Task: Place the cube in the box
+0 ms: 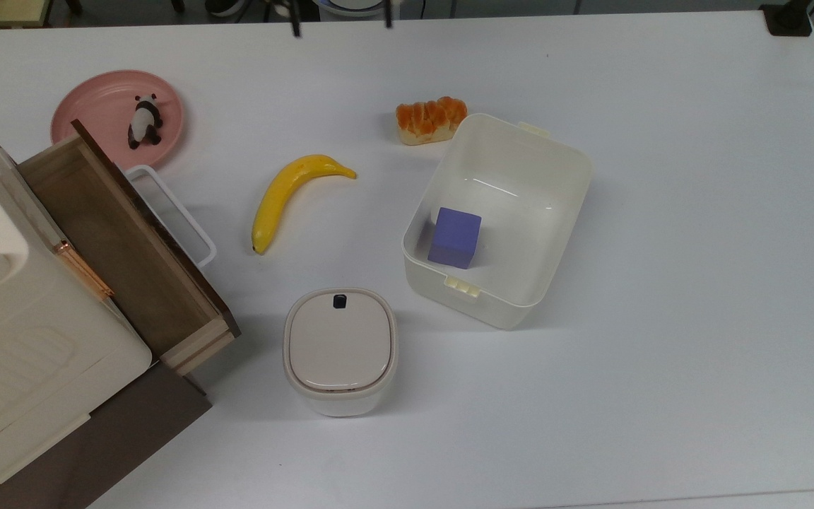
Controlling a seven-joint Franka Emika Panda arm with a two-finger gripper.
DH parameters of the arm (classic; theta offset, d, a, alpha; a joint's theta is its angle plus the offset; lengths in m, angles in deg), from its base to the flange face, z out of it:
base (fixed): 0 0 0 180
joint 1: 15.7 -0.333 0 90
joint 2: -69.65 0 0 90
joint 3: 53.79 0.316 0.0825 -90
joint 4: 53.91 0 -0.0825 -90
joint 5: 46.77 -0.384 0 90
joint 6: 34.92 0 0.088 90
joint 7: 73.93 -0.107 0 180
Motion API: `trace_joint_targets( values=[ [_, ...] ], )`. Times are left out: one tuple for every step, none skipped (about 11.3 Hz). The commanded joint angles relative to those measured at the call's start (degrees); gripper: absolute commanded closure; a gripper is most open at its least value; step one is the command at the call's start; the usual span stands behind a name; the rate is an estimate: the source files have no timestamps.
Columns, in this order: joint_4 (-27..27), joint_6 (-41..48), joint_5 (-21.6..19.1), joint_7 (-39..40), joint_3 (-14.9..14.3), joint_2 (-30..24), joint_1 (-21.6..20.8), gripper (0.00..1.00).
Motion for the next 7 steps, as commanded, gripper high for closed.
trace_joint_targets(
  values=[
    [0.6,4.9,-0.5,-2.7,-0.8,-1.7,0.5,0.0],
    [0.3,5.0,-0.6,-2.8,-0.8,-1.5,0.7,0.0],
    [0.1,5.0,-1.0,-3.1,-0.8,-1.6,1.6,0.0],
    [0.1,5.2,-1.1,-4.4,-0.8,-1.4,1.9,0.0],
    [0.3,5.1,-1.0,-5.0,-0.2,-1.0,1.8,0.0],
    [0.6,4.8,-0.8,-6.0,0.1,-0.7,1.7,0.0],
    [0.6,4.5,-0.9,-7.7,0.1,-0.5,1.5,0.0]
  ],
)
